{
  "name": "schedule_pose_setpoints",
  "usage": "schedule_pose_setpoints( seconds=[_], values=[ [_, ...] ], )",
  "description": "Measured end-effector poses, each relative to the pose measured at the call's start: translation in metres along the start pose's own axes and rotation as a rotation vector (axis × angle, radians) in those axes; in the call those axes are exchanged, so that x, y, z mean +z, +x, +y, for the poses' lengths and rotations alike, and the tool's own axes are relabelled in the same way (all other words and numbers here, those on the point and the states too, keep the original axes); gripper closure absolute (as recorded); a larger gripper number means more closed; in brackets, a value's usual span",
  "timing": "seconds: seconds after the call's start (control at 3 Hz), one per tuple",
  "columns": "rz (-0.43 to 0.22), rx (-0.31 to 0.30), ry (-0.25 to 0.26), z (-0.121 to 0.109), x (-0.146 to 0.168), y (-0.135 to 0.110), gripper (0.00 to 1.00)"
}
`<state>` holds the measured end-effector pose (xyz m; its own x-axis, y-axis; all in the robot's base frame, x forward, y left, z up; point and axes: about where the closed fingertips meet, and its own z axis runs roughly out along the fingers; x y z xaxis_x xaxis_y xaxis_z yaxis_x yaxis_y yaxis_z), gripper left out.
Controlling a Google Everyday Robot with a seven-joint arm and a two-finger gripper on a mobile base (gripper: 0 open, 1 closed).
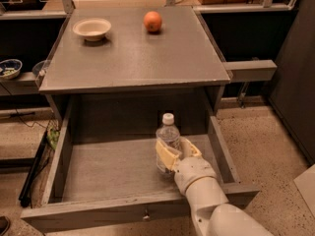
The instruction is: Place blue plastic bottle into top drawer
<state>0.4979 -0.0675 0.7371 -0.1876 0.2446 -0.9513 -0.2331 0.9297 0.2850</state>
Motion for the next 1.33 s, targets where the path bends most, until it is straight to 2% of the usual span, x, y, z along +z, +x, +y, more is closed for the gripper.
schedule_pose_setpoints(
  seconds=[1.33],
  values=[
    [0.008,0.043,0.045,-0.0068,-0.0099,0.0072,1.0]
  ],
)
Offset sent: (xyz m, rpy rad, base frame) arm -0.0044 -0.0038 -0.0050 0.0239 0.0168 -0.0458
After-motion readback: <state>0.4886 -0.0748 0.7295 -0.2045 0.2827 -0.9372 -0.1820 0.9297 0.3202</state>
